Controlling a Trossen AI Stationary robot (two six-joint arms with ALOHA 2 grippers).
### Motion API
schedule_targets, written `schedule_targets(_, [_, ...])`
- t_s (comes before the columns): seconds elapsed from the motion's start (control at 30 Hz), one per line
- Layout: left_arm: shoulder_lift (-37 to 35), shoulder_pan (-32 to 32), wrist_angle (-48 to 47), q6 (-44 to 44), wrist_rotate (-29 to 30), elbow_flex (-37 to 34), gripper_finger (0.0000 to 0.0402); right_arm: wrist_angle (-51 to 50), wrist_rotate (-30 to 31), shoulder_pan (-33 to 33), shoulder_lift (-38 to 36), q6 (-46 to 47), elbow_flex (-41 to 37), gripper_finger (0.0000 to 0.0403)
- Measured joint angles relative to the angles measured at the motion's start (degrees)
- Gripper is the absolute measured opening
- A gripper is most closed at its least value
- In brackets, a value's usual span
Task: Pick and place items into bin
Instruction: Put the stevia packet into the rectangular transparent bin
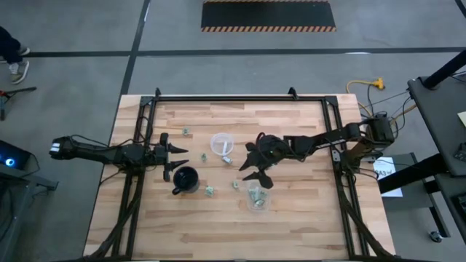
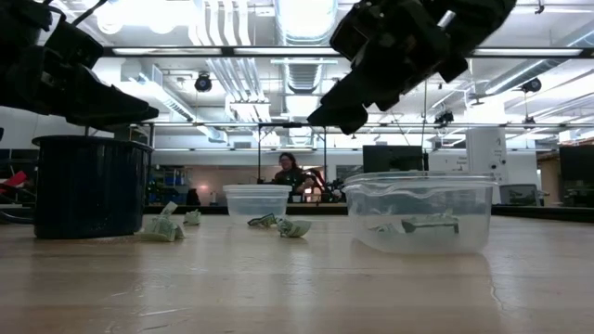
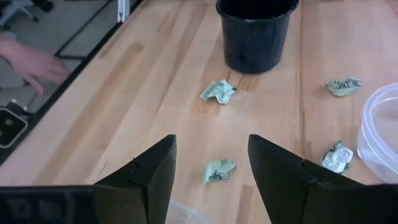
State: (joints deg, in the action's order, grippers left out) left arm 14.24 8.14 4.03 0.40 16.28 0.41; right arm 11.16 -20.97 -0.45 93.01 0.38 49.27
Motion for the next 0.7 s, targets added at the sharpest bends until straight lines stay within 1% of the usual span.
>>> schedule_targets(0.2, [0.0,0.0,0.0,0.0,0.0,0.0,0.0162,-12.6,0.6,1.0,2.1,-4.3,7.4,0.0192])
schedule_targets(0.27, [0.0,0.0,0.0,0.0,0.0,0.0,0.0162,-16.5,1.8,1.4,2.9,-6.2,9.2,0.0192])
schedule_targets(0.37, [0.1,0.0,0.0,0.0,0.0,0.0,0.0162,-19.6,3.4,2.0,4.9,-9.2,12.2,0.0192])
schedule_targets(0.7, [0.3,0.0,0.0,0.0,0.0,0.0,0.0162,-31.9,3.4,2.2,13.2,-16.2,21.5,0.0192])
